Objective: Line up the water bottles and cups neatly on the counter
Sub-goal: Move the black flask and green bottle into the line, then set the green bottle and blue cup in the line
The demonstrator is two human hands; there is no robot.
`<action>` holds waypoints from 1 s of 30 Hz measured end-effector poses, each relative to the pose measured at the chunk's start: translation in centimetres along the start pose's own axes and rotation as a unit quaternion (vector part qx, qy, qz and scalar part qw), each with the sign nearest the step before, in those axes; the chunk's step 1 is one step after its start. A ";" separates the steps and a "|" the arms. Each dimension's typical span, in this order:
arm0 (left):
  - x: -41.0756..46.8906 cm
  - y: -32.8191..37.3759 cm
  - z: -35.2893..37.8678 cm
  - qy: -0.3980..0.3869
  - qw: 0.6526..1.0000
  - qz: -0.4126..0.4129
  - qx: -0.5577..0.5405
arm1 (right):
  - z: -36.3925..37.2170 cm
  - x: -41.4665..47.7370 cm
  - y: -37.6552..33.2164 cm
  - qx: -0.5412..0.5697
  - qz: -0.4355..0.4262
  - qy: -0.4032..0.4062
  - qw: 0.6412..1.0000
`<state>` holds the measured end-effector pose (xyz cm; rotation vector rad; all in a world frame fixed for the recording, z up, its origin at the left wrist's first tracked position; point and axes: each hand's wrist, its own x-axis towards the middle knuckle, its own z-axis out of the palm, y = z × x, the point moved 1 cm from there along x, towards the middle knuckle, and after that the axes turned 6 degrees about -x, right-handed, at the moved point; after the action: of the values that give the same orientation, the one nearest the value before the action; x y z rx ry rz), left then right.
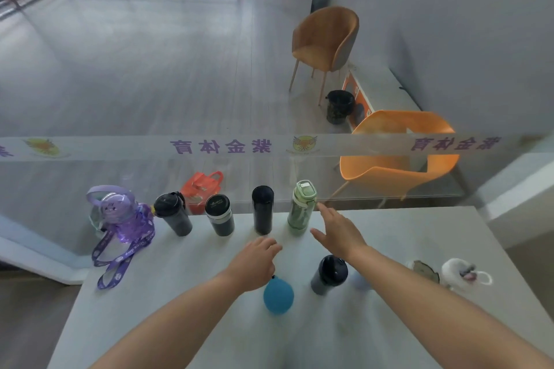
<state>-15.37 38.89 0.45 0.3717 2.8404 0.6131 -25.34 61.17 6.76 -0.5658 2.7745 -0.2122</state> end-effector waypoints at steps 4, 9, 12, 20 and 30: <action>-2.5 -0.7 0.8 0.011 0.999 -0.027 -0.019 | 2.6 -3.1 -2.8 -0.033 -0.094 -0.098 0.990; -5.2 -1.5 1.7 0.027 0.999 -0.037 -0.023 | 6.5 -5.6 -7.8 -0.115 -0.217 -0.185 0.952; -6.8 -2.1 1.9 0.039 0.998 -0.054 -0.024 | 8.2 -6.1 -9.6 -0.182 -0.239 -0.192 0.934; -8.1 -2.6 1.2 0.093 0.994 -0.058 -0.019 | 7.6 -4.0 -9.5 -0.134 -0.181 -0.193 0.955; -0.8 1.5 -3.8 0.188 0.982 0.007 0.034 | 0.6 0.7 -3.3 -0.074 -0.081 -0.124 0.986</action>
<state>-15.33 38.59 4.60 0.3142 3.2285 0.6496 -24.62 57.84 6.65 -0.7979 2.5179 0.0283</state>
